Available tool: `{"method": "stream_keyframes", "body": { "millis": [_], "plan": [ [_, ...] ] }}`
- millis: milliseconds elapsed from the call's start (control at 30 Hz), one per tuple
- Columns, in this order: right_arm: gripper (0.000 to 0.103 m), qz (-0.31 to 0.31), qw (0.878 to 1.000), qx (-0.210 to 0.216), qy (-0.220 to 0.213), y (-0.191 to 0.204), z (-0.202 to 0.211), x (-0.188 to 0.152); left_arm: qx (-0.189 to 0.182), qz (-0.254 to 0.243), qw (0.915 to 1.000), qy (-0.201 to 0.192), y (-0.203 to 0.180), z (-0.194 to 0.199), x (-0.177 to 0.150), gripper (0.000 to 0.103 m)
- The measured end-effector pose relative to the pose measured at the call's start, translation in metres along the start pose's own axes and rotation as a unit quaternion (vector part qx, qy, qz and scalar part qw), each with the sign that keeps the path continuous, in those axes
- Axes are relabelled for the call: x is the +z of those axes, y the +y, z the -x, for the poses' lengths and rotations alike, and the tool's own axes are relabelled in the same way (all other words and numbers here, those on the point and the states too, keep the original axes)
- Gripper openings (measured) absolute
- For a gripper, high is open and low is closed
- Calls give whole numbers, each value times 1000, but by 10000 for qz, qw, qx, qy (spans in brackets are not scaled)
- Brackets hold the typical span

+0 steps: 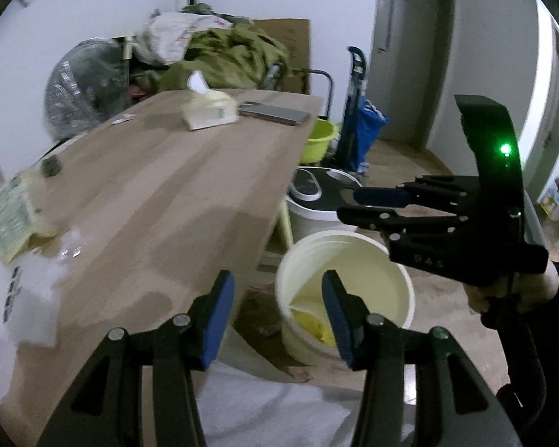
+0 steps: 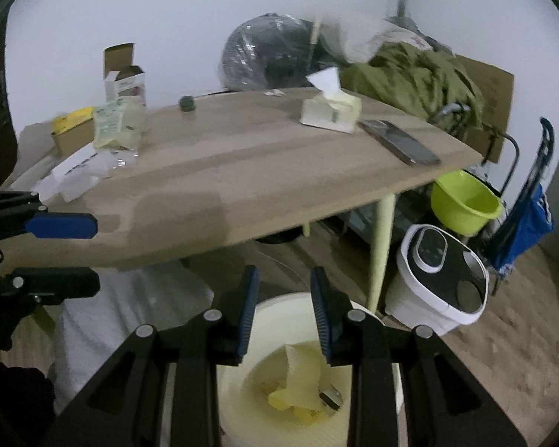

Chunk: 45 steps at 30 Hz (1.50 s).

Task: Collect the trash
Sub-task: 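Move both open tools back over the table toward the white packaging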

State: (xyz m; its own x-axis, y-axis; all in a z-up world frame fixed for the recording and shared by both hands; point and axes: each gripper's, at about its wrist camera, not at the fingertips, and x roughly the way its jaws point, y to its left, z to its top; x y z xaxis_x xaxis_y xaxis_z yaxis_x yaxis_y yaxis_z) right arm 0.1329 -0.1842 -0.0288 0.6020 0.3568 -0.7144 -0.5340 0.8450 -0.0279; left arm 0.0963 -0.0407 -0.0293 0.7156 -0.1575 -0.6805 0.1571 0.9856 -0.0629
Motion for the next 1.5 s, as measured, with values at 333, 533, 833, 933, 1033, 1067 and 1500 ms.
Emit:
{"method": "stream_keyframes", "body": {
  "millis": [333, 533, 833, 933, 1033, 1067, 1500],
  "plan": [
    [27, 446, 9981, 405, -88, 50, -14, 29, 679, 664, 9954, -137, 56, 34, -18, 49],
    [27, 716, 9951, 668, -128, 81, -24, 45, 1095, 1031, 9884, -231, 84, 56, -30, 49],
    [27, 1038, 9893, 1020, -129, 116, -39, 62, 1664, 1498, 9740, -335, 116, 87, -53, 49],
    [27, 1125, 9870, 1136, -136, 126, -44, 66, 1815, 1627, 9692, -362, 125, 96, -59, 49],
    [27, 1206, 9849, 1237, -135, 136, -49, 71, 1942, 1723, 9650, -379, 132, 102, -63, 49],
    [27, 1229, 9842, 1265, -130, 140, -51, 73, 1977, 1749, 9638, -383, 134, 103, -64, 49],
    [39, 1464, 9777, 1506, -41, 173, -79, 94, 2285, 2210, 9472, -416, 165, 118, -84, 49]
  ]
}}
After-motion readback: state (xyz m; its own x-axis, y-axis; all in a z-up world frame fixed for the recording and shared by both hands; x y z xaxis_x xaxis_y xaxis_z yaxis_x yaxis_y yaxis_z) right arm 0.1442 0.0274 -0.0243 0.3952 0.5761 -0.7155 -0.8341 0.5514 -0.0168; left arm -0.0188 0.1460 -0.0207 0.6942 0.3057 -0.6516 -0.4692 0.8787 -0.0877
